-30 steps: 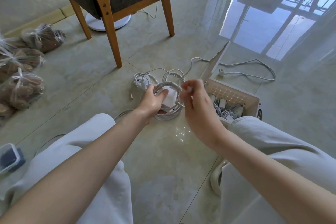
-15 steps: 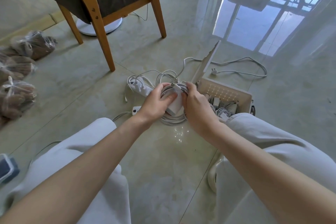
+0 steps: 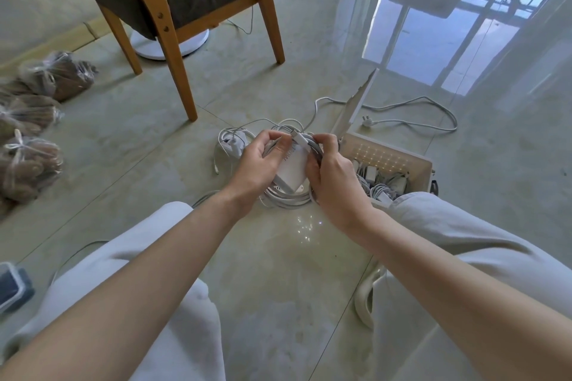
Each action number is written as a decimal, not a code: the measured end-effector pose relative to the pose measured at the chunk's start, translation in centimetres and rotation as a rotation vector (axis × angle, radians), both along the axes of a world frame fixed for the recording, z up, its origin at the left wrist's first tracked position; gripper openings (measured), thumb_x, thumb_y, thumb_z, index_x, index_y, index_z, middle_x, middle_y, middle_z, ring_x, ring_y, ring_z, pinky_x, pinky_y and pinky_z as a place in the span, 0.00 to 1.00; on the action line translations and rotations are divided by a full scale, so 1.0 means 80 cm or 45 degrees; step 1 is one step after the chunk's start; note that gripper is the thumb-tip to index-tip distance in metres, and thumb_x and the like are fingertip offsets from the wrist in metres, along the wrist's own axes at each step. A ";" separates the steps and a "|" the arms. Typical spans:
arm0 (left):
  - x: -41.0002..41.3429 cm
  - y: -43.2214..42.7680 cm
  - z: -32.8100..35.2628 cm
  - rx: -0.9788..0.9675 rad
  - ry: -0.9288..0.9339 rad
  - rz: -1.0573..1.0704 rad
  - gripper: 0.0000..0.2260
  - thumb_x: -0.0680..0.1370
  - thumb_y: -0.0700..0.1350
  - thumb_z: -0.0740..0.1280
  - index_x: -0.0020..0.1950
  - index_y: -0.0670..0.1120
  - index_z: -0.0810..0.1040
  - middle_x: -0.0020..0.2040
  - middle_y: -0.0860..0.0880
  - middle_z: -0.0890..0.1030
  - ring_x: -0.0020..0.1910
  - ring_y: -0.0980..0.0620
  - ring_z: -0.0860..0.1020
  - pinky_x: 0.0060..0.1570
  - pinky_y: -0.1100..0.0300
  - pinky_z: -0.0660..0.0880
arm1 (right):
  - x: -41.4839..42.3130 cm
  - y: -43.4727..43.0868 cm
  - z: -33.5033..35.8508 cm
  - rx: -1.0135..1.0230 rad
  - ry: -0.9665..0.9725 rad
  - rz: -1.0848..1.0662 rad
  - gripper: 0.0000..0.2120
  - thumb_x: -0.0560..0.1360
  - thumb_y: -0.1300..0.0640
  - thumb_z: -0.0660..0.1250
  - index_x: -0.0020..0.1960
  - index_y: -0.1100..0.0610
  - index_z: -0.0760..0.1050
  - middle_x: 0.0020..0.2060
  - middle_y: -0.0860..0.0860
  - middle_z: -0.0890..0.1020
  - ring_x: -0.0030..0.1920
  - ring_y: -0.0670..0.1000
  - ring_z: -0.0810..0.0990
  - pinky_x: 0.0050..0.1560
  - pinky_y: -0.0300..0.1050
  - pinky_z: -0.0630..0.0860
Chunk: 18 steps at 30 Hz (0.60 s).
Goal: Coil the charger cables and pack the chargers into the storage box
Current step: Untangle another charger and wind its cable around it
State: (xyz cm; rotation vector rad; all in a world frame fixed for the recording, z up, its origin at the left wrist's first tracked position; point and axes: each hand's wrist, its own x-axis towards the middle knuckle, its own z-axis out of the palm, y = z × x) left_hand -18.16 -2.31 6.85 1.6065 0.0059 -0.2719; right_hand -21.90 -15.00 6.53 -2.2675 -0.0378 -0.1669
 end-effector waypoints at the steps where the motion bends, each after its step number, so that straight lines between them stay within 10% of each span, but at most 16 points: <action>1: 0.002 0.001 0.001 -0.023 0.027 0.009 0.04 0.80 0.48 0.61 0.47 0.50 0.73 0.40 0.52 0.77 0.34 0.59 0.75 0.29 0.69 0.71 | -0.001 0.001 0.002 0.016 0.000 0.003 0.14 0.80 0.58 0.56 0.64 0.61 0.63 0.54 0.58 0.79 0.54 0.60 0.77 0.48 0.44 0.68; 18: 0.026 0.001 0.012 0.021 0.107 -0.002 0.07 0.80 0.49 0.63 0.47 0.47 0.76 0.39 0.49 0.79 0.35 0.54 0.76 0.35 0.63 0.73 | 0.021 0.006 0.014 0.054 -0.022 -0.033 0.08 0.81 0.61 0.49 0.54 0.61 0.65 0.42 0.59 0.78 0.42 0.61 0.75 0.42 0.52 0.71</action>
